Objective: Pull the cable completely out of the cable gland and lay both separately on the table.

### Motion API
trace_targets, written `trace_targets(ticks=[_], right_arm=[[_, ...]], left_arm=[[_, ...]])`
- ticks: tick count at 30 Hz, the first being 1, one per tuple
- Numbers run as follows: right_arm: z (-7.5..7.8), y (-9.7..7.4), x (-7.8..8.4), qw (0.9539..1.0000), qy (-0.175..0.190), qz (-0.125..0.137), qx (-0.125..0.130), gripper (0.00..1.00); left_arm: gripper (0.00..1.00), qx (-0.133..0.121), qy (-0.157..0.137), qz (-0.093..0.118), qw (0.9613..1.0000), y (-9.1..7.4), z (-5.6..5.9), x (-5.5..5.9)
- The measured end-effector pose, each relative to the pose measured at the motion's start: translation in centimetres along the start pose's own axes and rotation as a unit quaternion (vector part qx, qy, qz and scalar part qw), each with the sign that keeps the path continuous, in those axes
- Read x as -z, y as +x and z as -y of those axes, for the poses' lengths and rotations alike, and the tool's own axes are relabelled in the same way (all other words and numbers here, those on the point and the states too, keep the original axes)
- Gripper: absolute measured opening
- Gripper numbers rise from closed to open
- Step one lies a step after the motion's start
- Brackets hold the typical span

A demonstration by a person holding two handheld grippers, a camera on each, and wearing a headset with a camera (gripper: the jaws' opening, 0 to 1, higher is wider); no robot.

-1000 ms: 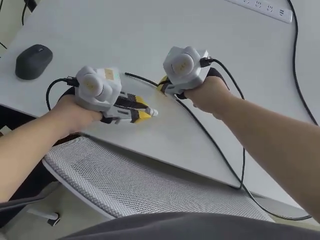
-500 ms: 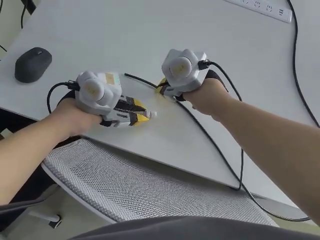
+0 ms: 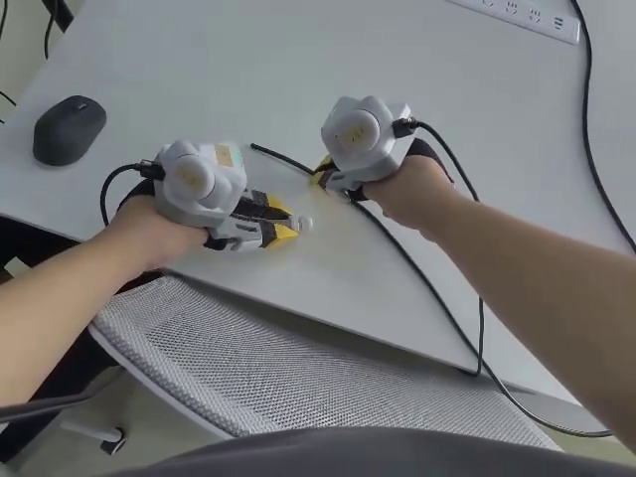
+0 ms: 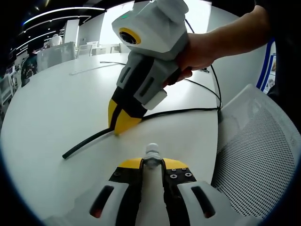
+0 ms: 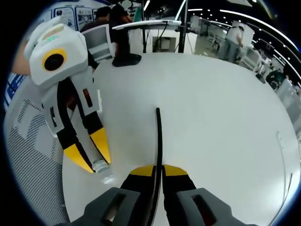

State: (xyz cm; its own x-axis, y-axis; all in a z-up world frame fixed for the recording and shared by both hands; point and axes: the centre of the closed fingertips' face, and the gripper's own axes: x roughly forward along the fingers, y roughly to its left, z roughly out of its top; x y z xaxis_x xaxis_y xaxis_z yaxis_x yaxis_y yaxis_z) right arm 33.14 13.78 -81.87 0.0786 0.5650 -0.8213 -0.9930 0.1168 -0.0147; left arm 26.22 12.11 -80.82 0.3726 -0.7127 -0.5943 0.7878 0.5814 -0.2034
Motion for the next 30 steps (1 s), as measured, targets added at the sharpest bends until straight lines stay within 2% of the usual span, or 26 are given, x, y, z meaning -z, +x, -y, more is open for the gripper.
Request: trace_targets(ticks=[7, 9, 16, 24, 30], right_arm=[[-0.1, 0.0, 0.0, 0.9999, 0.013, 0.0, 0.002, 0.03], [-0.1, 0.0, 0.0, 0.9999, 0.014, 0.0, 0.005, 0.08], [0.5, -0.9, 0.0, 0.9996, 0.02, 0.007, 0.017, 0.13], [1.8, -3.7, 0.1, 0.998, 0.041, 0.03, 0.036, 0.19], [2.4, -6.7, -0.1, 0.9946, 0.072, 0.057, 0.048, 0.26]], left_arm=[[0.16, 0.002, -0.003, 0.001, 1.0, 0.0, 0.1, 0.0], [0.16, 0.002, 0.001, 0.005, 1.0, 0.0, 0.2, -0.2], [0.2, 0.001, -0.001, 0.002, 1.0, 0.1, 0.2, -0.1], [0.23, -0.002, -0.004, 0.005, 1.0, 0.0, 0.1, -0.4], [0.26, -0.001, -0.008, 0.003, 1.0, 0.0, 0.2, -0.4]])
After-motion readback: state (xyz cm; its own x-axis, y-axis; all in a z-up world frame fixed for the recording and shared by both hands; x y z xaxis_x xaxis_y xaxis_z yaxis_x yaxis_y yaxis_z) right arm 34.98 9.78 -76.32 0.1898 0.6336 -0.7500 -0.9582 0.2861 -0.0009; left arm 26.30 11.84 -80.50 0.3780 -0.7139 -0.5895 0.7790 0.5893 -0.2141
